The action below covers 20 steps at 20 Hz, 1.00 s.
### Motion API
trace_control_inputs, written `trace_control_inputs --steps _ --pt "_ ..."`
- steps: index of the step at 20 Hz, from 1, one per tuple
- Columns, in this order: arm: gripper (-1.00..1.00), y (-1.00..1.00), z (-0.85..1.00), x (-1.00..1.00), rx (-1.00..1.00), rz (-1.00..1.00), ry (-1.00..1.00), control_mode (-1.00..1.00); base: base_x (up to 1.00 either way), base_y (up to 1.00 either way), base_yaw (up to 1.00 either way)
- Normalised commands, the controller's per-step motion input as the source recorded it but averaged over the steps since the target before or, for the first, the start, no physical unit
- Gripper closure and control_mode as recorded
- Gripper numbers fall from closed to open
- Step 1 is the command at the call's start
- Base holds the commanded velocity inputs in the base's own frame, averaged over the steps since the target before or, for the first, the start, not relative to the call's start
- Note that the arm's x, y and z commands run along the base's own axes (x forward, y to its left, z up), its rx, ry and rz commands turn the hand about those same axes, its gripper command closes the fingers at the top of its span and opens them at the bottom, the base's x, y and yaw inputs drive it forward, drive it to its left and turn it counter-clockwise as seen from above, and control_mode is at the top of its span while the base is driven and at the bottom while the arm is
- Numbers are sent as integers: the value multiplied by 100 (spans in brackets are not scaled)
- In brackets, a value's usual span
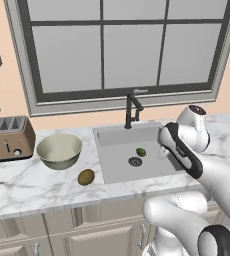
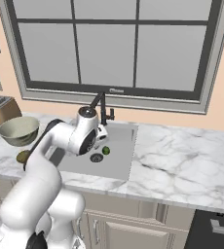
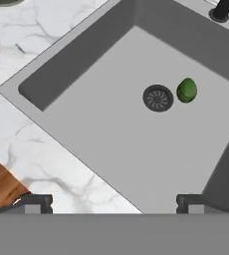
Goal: Pick the avocado from the sink and place it in the bowl. Then pick the bowl and place it in the microwave. Then close the microwave door and press the start button.
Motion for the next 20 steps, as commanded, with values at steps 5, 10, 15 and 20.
trace_control_inputs --steps 5,10,15,20 --pt "-100 0 -43 56 0 0 0 -100 0 0 0" --pt "-100 0 -30 50 2 -2 2 -100 0 0 0" --pt "-100 -10 -4 50 5 -7 2 -100 0 0 0" --pt "-100 -19 -10 47 3 -2 2 -100 0 0 0"
